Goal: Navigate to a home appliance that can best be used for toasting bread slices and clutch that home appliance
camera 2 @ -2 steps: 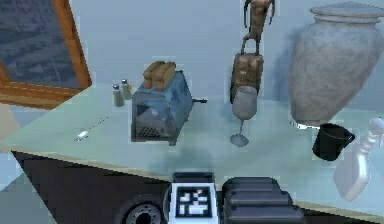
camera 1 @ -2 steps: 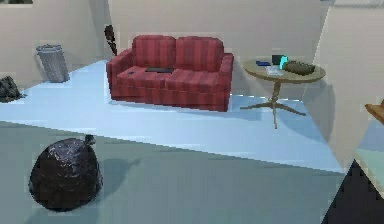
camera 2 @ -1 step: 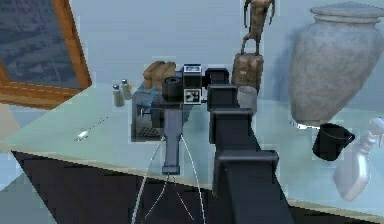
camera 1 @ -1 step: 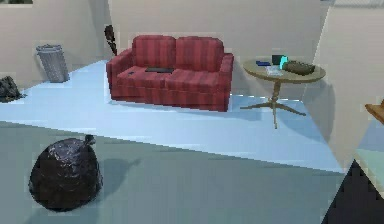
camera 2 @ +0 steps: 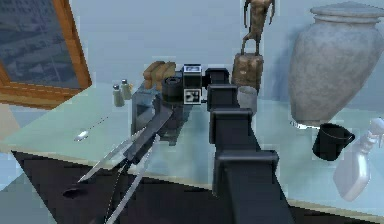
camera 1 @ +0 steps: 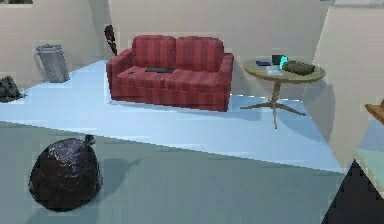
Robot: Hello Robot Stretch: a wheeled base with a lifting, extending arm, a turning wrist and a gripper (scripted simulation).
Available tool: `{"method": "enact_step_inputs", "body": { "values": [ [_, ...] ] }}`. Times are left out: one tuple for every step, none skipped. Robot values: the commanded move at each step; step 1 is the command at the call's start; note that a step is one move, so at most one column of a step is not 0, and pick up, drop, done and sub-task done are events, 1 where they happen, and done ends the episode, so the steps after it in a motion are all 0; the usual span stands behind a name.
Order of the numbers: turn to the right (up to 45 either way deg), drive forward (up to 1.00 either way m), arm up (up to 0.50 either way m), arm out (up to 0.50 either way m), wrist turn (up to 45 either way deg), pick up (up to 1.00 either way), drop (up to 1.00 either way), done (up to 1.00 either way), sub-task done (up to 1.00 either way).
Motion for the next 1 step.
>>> {"method": "enact_step_inputs", "body": {
  "values": [
    [0.0, 0.0, 0.0, 0.0, 45.0, 0.0, 0.0, 0.0, 0.0]
  ]
}}
